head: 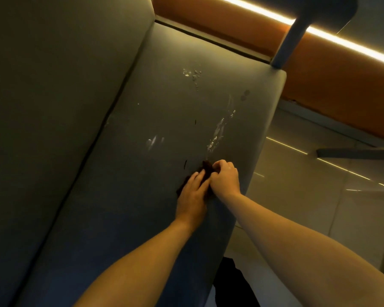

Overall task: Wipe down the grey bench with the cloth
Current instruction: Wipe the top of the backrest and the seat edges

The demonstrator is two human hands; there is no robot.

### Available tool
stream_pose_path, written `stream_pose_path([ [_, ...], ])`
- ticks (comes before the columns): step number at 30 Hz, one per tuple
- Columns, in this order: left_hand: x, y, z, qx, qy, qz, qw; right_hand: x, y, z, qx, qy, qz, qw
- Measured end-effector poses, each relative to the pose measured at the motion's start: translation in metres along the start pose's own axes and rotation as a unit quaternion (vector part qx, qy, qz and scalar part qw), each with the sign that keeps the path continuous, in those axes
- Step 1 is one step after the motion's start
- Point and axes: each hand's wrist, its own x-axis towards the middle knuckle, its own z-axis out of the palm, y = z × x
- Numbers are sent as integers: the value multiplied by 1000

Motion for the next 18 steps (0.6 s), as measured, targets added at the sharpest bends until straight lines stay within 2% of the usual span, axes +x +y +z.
stream_pose_path([
  [2,-4,6,-7,-21,-19,-12,1000,-6,-3,2,4,-4,22,1000],
  [5,4,4,-24,14,-29,24,999,-10,-6,1,-11,-17,38,999],
  [7,18,-8,-37,48,10,29,998,-10,-11,2,-37,-30,44,998],
  [9,36,-20,-54,60,73,-22,995,-10,-15,6,-53,-35,52,997],
  [10,45,-22,-62,70,80,-51,993,-10,-16,8,-56,-32,55,996],
  [12,55,-23,-67,115,46,-75,989,-11,-17,12,-60,-22,55,996],
  [18,23,-18,-50,178,-25,-44,983,-23,-10,18,-80,-26,20,996],
])
